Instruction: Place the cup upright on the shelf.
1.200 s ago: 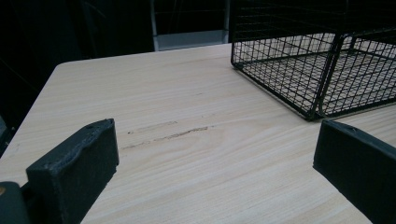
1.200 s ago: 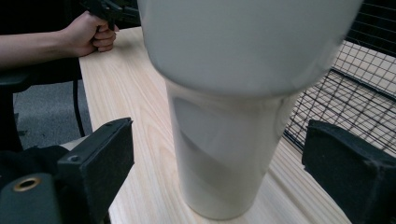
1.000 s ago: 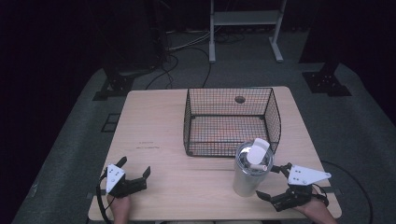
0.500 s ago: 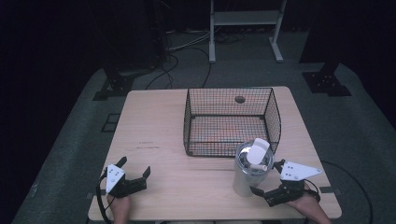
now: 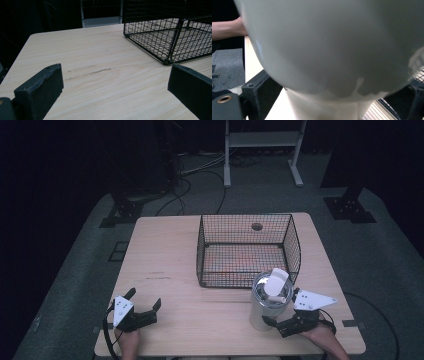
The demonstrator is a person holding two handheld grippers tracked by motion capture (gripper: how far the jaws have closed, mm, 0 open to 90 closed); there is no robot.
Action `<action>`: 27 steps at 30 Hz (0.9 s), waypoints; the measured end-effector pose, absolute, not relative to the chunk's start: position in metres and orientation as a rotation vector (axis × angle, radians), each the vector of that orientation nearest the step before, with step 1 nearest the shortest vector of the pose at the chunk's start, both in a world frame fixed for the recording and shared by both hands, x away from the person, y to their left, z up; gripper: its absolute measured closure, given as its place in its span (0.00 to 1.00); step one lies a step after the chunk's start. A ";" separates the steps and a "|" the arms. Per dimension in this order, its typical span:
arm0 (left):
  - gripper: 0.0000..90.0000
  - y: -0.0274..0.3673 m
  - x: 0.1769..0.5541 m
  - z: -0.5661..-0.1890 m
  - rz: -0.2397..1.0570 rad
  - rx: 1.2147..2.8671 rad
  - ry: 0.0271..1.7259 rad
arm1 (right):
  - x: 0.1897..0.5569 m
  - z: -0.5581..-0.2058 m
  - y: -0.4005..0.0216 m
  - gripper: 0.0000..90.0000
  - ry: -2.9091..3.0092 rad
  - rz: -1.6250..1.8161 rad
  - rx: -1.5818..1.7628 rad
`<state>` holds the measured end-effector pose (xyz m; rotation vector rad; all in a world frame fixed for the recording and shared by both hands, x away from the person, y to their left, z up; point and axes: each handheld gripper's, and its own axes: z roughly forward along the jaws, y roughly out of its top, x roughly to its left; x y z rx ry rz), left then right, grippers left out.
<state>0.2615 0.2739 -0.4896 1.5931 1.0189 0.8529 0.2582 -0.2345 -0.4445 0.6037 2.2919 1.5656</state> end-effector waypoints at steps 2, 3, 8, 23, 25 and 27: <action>0.00 0.274 0.261 -0.490 0.853 1.593 1.019 | 0.258 -0.445 -0.234 0.09 2.290 1.567 0.602; 0.00 0.274 0.262 -0.490 0.853 1.593 1.019 | 0.259 -0.445 -0.234 0.09 2.288 1.569 0.599; 0.00 0.274 0.262 -0.490 0.853 1.593 1.019 | 0.260 -0.446 -0.232 0.09 2.276 1.585 0.599; 0.00 0.274 0.262 -0.490 0.848 1.588 1.020 | 0.261 -0.446 -0.232 0.10 2.259 1.598 0.564; 0.00 0.275 0.262 -0.490 0.848 1.587 1.020 | 0.261 -0.445 -0.231 0.10 2.264 1.592 0.554; 0.00 0.275 0.262 -0.490 0.848 1.585 1.019 | 0.262 -0.443 -0.230 0.10 2.266 1.577 0.547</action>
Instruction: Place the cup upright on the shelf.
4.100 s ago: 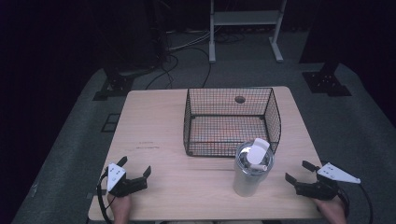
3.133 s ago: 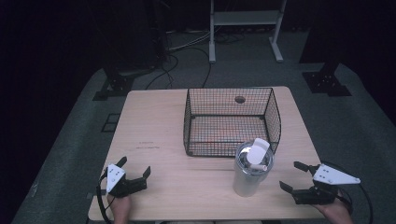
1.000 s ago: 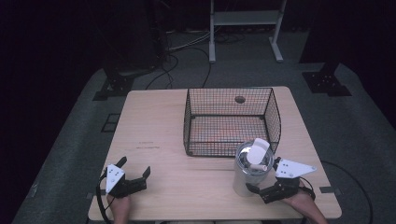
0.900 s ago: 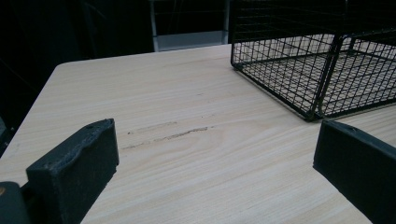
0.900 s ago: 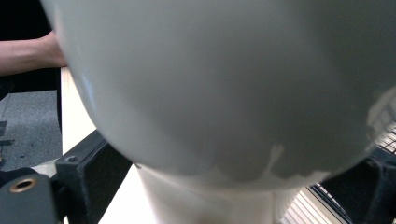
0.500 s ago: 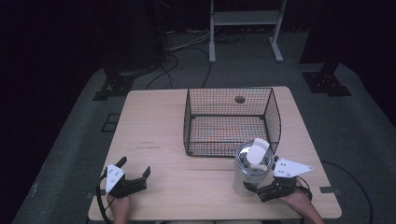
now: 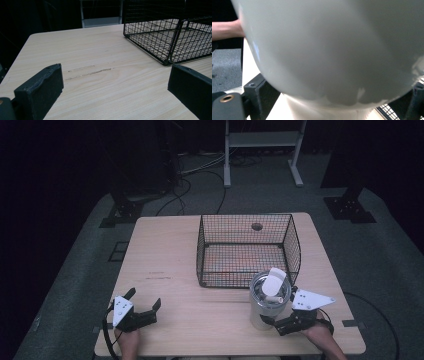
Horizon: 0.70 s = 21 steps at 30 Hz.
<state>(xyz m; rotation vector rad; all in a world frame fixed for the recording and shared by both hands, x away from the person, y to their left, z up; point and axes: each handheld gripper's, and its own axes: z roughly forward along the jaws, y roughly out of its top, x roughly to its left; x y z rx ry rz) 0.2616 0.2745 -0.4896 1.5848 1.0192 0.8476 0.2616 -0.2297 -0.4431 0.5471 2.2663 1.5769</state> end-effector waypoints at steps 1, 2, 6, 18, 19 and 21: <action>0.00 0.275 0.262 -0.490 0.847 1.586 1.019 | 0.262 -0.442 -0.230 0.10 2.267 1.578 0.546; 0.00 0.275 0.262 -0.490 0.848 1.585 1.019 | 0.263 -0.441 -0.230 0.10 2.265 1.589 0.547; 0.00 0.275 0.262 -0.490 0.847 1.583 1.019 | 0.266 -0.434 -0.231 0.10 2.260 1.600 0.546; 0.00 0.275 0.261 -0.490 0.846 1.581 1.019 | 0.275 -0.416 -0.229 0.10 2.229 1.676 0.535; 0.00 0.275 0.261 -0.490 0.846 1.581 1.018 | 0.276 -0.414 -0.229 0.10 2.223 1.686 0.530; 0.00 0.275 0.261 -0.490 0.846 1.582 1.018 | 0.278 -0.410 -0.228 0.10 2.224 1.689 0.522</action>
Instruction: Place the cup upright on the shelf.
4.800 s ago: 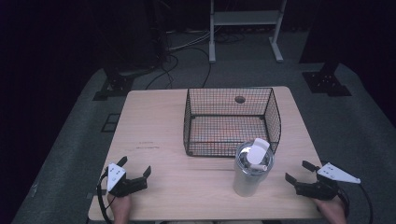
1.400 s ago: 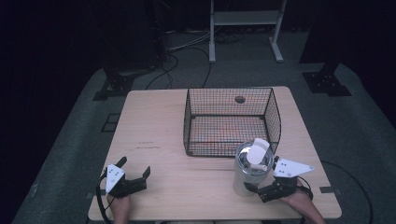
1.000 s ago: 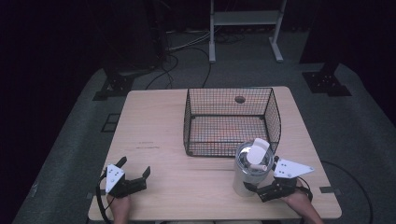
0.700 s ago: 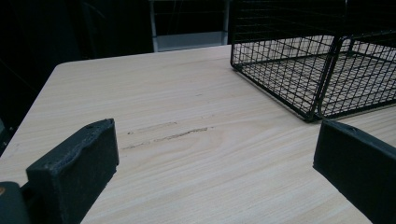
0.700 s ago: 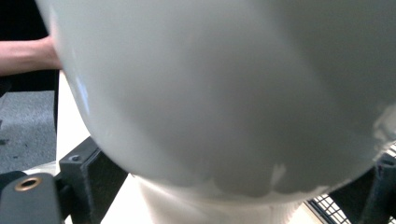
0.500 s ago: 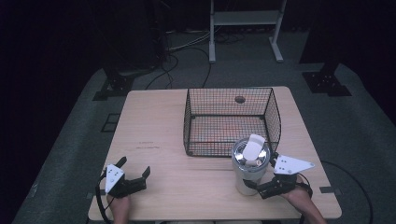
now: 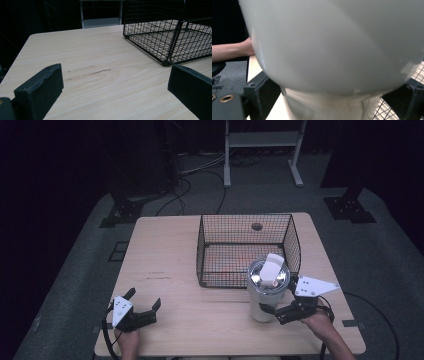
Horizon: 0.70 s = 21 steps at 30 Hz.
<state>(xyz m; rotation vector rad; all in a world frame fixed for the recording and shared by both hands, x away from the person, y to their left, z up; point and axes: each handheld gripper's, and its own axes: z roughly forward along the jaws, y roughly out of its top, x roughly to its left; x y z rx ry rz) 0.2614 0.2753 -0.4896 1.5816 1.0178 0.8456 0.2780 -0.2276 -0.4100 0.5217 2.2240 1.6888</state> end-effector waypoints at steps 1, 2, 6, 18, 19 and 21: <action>0.00 0.275 0.261 -0.490 0.846 1.581 1.018 | 0.279 -0.407 -0.227 0.10 2.223 1.688 0.514; 0.00 0.275 0.261 -0.490 0.846 1.577 1.016 | 0.281 -0.402 -0.225 0.10 2.225 1.688 0.509; 0.00 0.275 0.261 -0.490 0.843 1.574 1.017 | 0.285 -0.391 -0.222 0.10 2.219 1.704 0.486; 0.00 0.276 0.262 -0.490 0.839 1.572 1.018 | 0.303 -0.357 -0.211 0.10 2.208 1.728 0.446; 0.00 0.276 0.262 -0.490 0.839 1.572 1.018 | 0.304 -0.354 -0.210 0.10 2.208 1.730 0.447; 0.00 0.276 0.262 -0.490 0.837 1.571 1.019 | 0.309 -0.347 -0.208 0.10 2.199 1.740 0.439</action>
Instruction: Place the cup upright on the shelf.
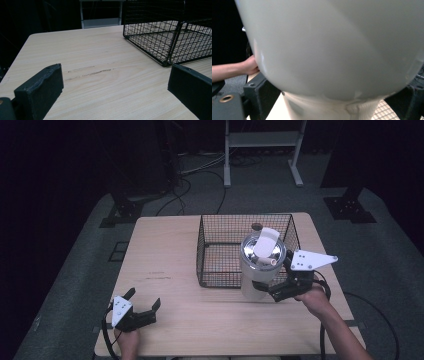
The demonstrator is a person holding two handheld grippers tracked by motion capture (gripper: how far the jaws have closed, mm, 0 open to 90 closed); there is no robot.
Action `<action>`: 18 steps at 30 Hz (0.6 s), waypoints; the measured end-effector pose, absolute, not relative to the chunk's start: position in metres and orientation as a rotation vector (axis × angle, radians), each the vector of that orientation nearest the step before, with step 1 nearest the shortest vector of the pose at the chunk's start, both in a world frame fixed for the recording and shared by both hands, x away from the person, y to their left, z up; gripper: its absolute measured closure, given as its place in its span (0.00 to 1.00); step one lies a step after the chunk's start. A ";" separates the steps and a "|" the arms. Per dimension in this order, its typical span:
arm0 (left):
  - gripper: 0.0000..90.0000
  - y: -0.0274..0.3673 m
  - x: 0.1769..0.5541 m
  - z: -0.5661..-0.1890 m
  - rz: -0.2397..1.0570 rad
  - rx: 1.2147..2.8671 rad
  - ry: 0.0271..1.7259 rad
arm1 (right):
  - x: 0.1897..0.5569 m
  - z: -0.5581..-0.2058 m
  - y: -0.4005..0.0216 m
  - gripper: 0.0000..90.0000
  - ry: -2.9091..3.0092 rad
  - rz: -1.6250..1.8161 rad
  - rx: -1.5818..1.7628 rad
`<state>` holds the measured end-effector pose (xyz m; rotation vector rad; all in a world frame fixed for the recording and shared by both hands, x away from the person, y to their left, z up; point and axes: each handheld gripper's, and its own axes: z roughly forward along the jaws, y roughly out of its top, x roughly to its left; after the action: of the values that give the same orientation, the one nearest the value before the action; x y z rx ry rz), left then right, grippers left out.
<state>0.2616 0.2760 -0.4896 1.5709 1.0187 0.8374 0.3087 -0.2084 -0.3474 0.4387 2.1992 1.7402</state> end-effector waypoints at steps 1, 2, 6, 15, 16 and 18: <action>0.00 0.276 0.262 -0.490 0.837 1.571 1.019 | 0.310 -0.344 -0.208 0.10 2.198 1.745 0.440; 0.00 0.276 0.262 -0.490 0.837 1.570 1.019 | 0.313 -0.341 -0.207 0.10 2.191 1.753 0.438; 0.00 0.276 0.262 -0.490 0.835 1.568 1.019 | 0.321 -0.331 -0.203 0.10 2.183 1.768 0.432; 0.00 0.277 0.262 -0.490 0.833 1.560 1.019 | 0.347 -0.313 -0.191 0.10 2.181 1.764 0.427; 0.00 0.277 0.262 -0.490 0.833 1.560 1.019 | 0.347 -0.313 -0.191 0.10 2.181 1.764 0.427; 0.00 0.277 0.262 -0.490 0.832 1.561 1.020 | 0.353 -0.311 -0.188 0.10 2.186 1.758 0.428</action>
<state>0.2616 0.2772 -0.4895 1.5609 1.0196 0.8317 0.3527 -0.1884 -0.3108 0.4280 2.1861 1.7580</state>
